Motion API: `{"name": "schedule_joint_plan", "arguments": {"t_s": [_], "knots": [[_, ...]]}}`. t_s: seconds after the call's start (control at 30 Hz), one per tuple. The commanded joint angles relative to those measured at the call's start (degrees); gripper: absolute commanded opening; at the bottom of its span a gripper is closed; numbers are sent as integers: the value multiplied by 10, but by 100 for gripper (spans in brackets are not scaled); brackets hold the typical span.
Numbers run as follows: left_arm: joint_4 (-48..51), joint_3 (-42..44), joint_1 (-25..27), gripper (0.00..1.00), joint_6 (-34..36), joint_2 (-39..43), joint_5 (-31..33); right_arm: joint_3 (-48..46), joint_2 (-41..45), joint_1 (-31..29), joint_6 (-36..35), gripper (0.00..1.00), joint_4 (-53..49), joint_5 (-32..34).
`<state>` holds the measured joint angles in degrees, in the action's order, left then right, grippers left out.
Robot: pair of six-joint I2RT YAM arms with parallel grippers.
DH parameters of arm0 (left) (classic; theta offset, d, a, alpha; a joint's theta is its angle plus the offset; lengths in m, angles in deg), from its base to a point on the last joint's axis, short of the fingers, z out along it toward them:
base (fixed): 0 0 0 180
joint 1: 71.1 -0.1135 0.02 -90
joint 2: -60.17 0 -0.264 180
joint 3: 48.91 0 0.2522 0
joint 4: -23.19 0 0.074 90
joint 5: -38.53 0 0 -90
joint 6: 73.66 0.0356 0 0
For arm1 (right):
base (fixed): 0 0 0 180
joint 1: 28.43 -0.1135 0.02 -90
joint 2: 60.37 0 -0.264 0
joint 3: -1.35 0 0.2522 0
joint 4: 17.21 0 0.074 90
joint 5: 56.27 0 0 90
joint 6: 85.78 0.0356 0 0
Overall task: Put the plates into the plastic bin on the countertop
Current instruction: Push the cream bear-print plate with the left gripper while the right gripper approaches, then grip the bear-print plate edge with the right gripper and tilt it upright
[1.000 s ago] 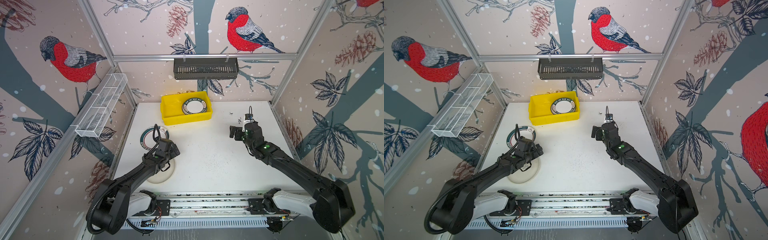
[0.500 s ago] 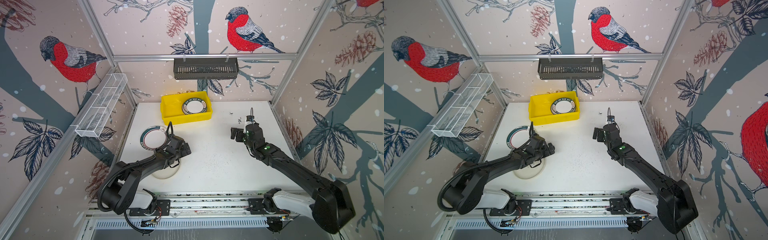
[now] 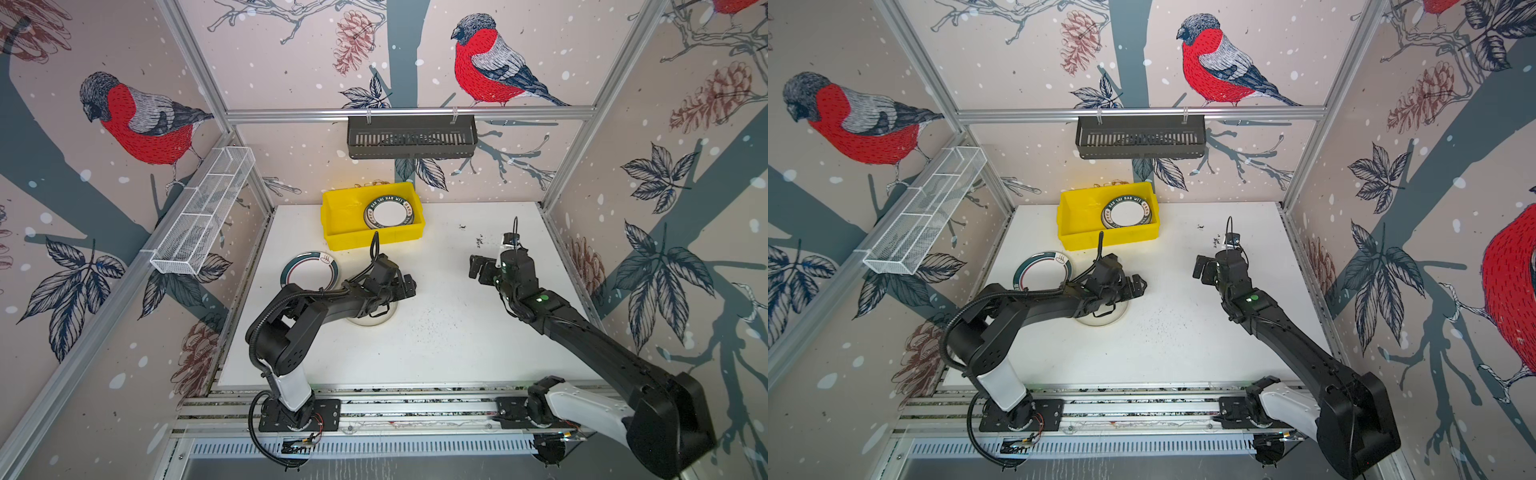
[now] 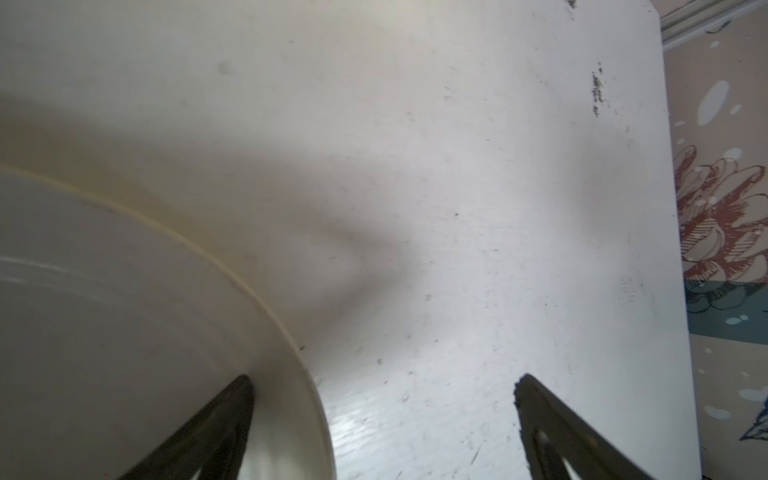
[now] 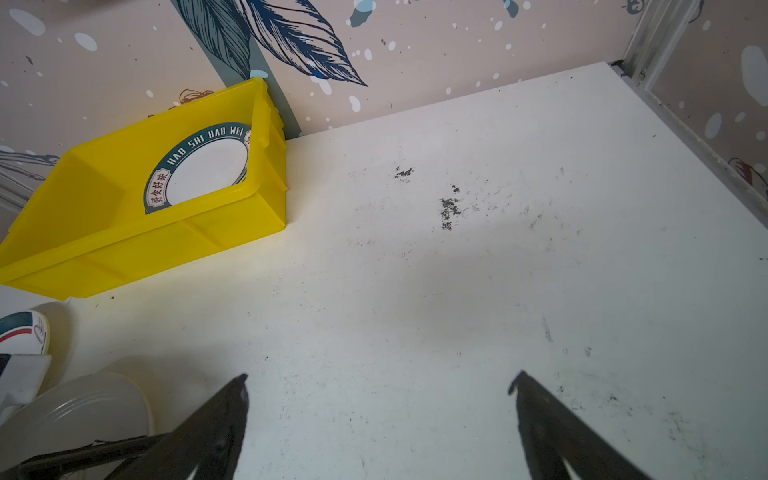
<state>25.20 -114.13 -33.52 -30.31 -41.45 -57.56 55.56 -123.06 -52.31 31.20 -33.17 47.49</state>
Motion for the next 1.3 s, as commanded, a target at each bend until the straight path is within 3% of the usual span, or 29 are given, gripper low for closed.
{"name": "schedule_joint_plan", "arguments": {"t_s": [0.0, 0.27, 0.47, 0.7, 0.83, 1.03, 1.27], "knots": [[-46, -31, 5, 98, -2, -24, -47, -11, 17, 7, 20, 99, -11, 1], [-41, -50, 6, 98, 21, -21, -57, -55, 37, 19, 61, 100, 15, -5], [-44, 23, -43, 98, 23, 52, -27, -83, -41, 16, 105, 99, 107, -174], [61, 74, -82, 97, 56, 175, 90, -47, -163, -41, 122, 94, 174, -223], [128, 96, -92, 97, 61, 229, 152, -8, -248, -69, 131, 82, 196, -262], [114, 196, -159, 97, 30, 320, 110, 45, -344, -92, 141, 65, 224, -322], [99, 245, -186, 95, 30, 378, 111, 106, -419, -111, 141, 47, 231, -357]]}}
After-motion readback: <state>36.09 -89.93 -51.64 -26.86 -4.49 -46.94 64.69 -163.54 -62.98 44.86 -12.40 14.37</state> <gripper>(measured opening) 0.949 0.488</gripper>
